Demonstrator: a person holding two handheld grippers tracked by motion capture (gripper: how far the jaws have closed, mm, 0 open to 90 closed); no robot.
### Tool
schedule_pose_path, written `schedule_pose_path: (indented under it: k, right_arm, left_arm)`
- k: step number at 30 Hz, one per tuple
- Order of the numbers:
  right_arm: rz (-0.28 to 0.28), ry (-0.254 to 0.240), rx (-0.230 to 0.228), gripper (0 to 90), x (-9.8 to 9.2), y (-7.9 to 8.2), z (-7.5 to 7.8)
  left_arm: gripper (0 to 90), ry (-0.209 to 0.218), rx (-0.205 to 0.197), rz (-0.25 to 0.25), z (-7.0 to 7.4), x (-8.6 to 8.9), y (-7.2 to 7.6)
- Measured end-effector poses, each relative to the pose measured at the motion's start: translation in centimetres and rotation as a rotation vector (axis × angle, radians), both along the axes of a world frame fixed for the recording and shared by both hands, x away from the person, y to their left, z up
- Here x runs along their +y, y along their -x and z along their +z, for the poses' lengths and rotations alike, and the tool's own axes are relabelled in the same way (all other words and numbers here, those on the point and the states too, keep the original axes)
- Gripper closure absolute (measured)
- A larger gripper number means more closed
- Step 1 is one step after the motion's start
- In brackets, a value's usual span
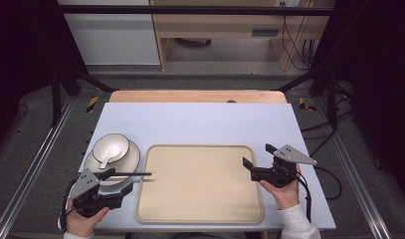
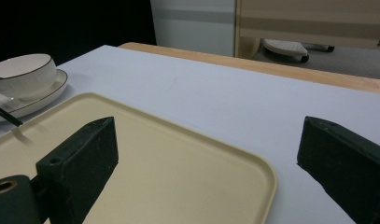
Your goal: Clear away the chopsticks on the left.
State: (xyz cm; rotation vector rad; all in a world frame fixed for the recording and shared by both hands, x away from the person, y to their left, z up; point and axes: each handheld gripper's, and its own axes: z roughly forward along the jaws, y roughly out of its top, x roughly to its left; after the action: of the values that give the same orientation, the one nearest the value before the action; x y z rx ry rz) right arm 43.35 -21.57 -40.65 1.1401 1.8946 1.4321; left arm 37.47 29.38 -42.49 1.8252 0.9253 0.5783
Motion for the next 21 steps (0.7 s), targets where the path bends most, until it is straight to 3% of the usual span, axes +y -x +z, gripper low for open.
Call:
schedule_pose_path:
  k: [8, 21]
  right_arm:
    - [0.000, 0.001, 0.004, 5.4, 0.0, 0.0, 0.0]
    - [0.004, 0.001, 0.010, 5.4, 0.2, -0.1, -0.1]
  left_arm:
    - [18.2, -0.007, 0.032, 0.017, -0.9, 1.3, 0.6]
    - [19.4, -0.067, 0.056, 0.047, -1.8, 2.4, 0.2]
